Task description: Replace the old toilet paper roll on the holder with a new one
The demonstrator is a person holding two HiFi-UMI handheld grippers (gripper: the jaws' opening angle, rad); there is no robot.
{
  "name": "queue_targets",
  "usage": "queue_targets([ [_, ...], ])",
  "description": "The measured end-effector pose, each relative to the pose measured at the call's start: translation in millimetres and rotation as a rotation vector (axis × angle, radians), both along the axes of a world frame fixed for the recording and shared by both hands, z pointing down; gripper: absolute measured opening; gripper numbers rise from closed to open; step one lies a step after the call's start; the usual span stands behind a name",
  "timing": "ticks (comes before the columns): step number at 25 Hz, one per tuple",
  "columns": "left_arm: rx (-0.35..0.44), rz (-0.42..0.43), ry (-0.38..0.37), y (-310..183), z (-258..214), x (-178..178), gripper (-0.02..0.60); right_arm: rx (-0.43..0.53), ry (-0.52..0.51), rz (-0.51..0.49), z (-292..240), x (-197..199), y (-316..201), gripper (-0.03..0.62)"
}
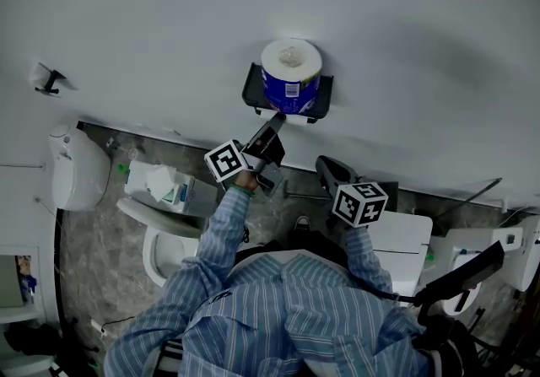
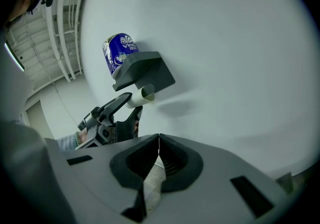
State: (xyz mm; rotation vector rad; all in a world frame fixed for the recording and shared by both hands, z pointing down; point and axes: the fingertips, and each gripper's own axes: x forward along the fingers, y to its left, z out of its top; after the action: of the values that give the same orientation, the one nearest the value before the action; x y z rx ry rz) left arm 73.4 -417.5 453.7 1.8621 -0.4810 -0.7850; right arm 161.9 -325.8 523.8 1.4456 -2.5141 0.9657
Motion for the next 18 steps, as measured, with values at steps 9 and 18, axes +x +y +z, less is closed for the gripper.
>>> queue_targets([
  [9, 0.042, 0.090, -0.084, 9.2, -0.6, 36.0, 0.189, -0.019, 0.001, 0.060, 4.4, 21.8, 4.5, 0.005],
  [18, 0.176, 0.223, -0.329, 25.8, 10.7, 85.6, 0.186, -0.034, 0.002, 0.111, 9.0, 35.5, 11.4, 0.006],
])
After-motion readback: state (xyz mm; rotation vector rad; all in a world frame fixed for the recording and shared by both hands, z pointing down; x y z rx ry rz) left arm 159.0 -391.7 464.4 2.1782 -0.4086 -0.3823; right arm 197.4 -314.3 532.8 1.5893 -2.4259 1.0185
